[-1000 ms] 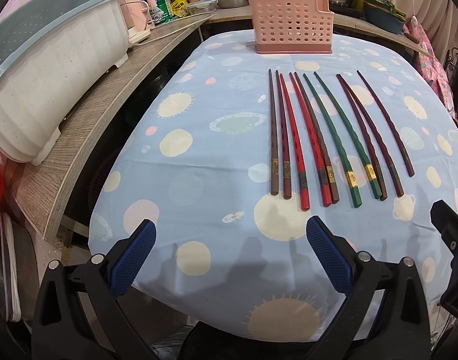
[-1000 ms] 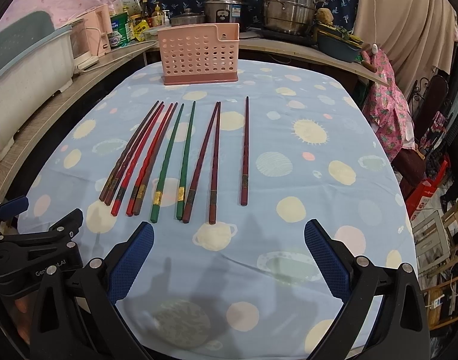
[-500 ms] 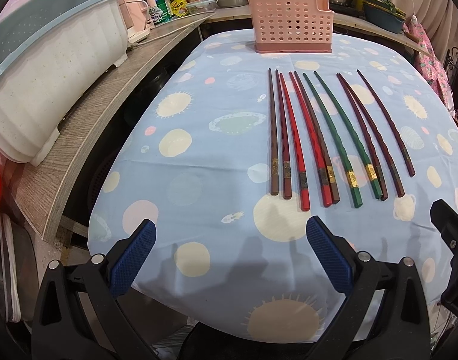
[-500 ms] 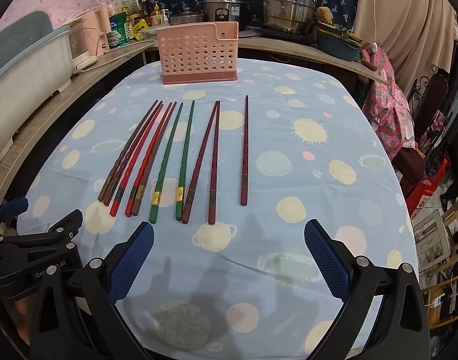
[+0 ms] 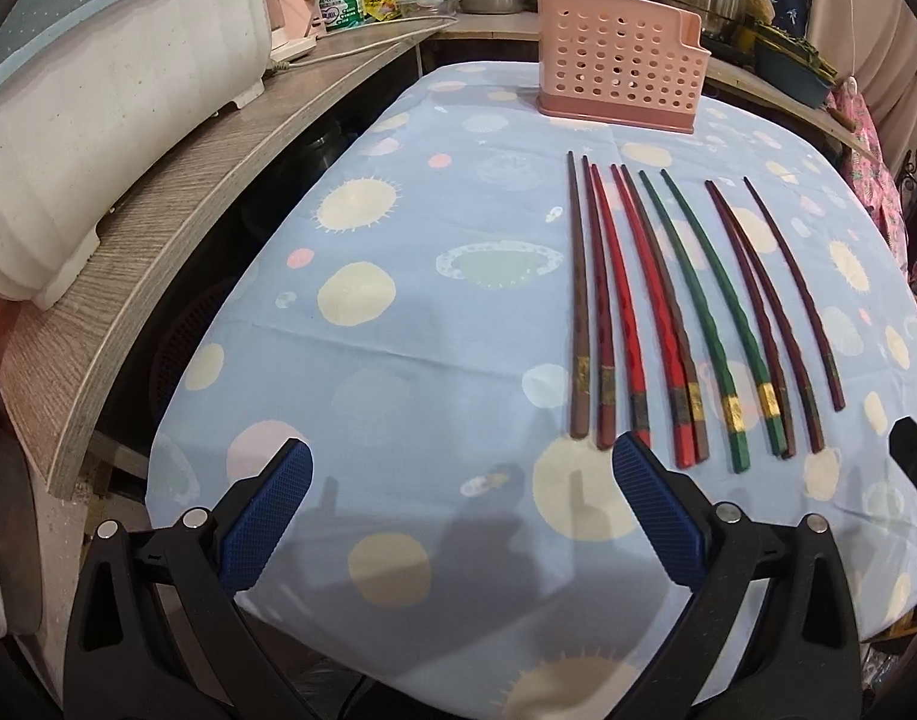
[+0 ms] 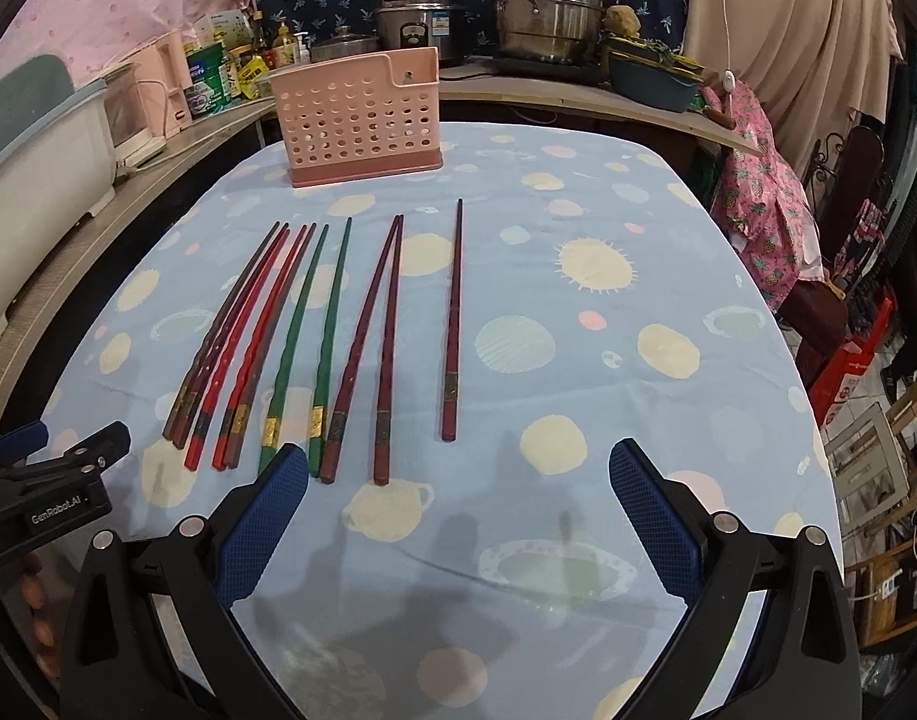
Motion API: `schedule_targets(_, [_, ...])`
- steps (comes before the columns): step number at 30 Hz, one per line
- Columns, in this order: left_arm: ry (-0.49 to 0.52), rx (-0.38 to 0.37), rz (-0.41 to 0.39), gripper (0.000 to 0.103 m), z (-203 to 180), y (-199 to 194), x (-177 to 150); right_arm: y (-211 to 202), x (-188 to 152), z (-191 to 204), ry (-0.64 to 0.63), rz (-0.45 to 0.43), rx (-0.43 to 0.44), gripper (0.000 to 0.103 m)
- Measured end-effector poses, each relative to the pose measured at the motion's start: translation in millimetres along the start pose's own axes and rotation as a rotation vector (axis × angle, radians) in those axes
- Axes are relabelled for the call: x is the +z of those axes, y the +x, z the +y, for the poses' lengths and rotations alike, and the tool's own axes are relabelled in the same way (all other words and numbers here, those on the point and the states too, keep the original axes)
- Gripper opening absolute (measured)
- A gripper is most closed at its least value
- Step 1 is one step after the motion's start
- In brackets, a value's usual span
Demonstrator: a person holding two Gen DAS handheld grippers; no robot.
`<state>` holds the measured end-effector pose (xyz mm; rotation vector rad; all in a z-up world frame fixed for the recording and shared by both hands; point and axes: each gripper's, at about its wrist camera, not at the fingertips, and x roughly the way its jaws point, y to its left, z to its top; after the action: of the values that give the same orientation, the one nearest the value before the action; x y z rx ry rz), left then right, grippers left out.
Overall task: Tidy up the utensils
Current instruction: 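Close left tool on a dark brown chopstick while right tool grasps a dark red chopstick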
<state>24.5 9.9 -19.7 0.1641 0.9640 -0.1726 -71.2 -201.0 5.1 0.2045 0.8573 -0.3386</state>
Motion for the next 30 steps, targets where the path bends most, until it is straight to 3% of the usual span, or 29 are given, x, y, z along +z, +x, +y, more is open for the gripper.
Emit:
schedule_targets(11, [0.026,-0.033,0.030,0.084,-10.0,32.6,11.4,19.7,10.2,-4.0,0.011,0.015,0.012,0.092])
schedule_targets(19, [0.016,-0.033,0.057,0.077,-8.6,47.5,15.7,34.1,15.3,-3.6,0.013,0.039,0.044,0.074])
schedule_targets(23, [0.001,-0.044,0.060,0.063,-9.2,49.1,20.7,46.1,18.7,-4.0,0.012,0.056,0.061,0.061])
schedule_targets(25, [-0.021,-0.060,0.070,0.055,-7.8,49.9,23.5,53.0,19.9,-3.9,0.012,0.070,0.077,0.049])
schedule_targets(30, [-0.022,-0.068,0.072,0.032,-8.9,49.1,26.7,68.1,19.2,-3.4,0.007,0.097,0.085,0.037])
